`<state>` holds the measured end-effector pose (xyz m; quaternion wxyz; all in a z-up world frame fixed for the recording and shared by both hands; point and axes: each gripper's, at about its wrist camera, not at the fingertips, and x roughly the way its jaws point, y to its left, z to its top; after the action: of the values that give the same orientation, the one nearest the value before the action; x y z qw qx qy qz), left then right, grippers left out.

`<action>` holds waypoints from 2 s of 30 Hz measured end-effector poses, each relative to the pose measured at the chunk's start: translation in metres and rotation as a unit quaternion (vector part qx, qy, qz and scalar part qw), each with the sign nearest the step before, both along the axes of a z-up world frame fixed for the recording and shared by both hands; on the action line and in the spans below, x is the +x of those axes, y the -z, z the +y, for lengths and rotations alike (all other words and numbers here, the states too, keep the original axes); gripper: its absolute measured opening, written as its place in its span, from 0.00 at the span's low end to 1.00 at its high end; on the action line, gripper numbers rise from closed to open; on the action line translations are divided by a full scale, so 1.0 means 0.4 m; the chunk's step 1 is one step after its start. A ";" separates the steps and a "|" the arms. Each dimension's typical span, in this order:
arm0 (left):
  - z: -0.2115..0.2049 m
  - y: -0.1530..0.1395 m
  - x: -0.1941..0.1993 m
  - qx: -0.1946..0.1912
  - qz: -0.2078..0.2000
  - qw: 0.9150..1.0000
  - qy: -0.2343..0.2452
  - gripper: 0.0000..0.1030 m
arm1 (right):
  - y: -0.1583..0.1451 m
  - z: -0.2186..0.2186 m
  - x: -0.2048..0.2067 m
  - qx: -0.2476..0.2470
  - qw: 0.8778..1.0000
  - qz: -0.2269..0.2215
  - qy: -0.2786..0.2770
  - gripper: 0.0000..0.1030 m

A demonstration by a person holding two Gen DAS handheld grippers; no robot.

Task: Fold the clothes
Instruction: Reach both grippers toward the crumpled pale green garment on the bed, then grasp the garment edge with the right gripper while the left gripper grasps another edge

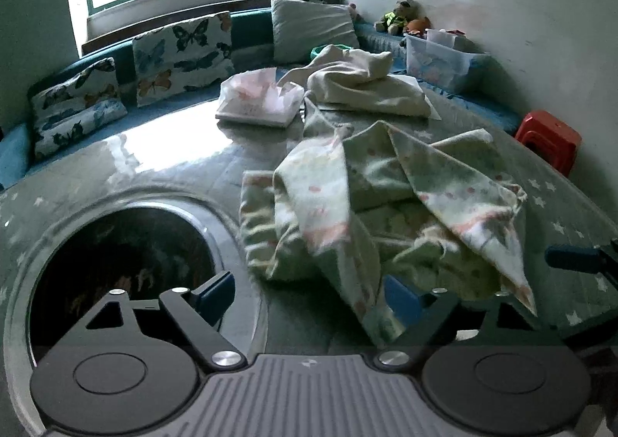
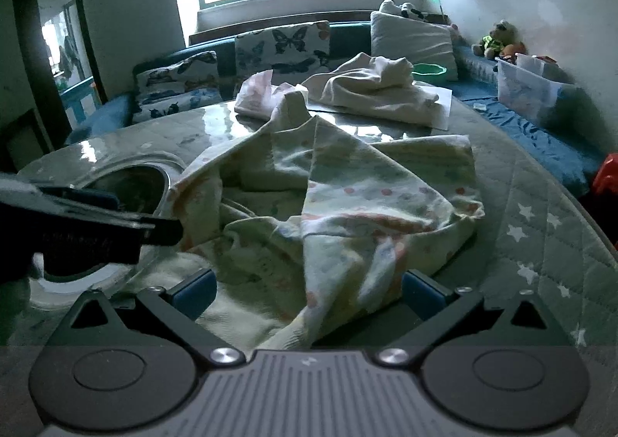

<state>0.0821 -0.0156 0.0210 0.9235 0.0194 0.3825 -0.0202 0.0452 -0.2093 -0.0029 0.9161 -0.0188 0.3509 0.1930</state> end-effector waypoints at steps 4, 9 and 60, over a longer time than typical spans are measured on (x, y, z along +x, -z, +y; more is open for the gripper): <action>-0.016 0.001 0.038 0.019 -0.005 1.000 0.006 0.79 | -0.002 0.009 0.014 -0.016 1.000 -0.013 0.004 0.98; -0.021 0.012 0.084 0.022 0.004 1.000 0.006 0.68 | 0.003 0.026 0.035 -0.040 0.999 -0.019 0.001 0.87; 0.137 0.003 -0.289 -0.077 0.037 0.995 0.054 0.41 | -0.090 0.022 -0.141 -0.051 0.987 -0.053 -0.141 0.58</action>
<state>-0.0337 0.0392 0.0197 0.9051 -0.0321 0.4120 -0.1001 -0.0113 -0.2006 0.0330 0.8947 -0.1253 0.3054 0.3011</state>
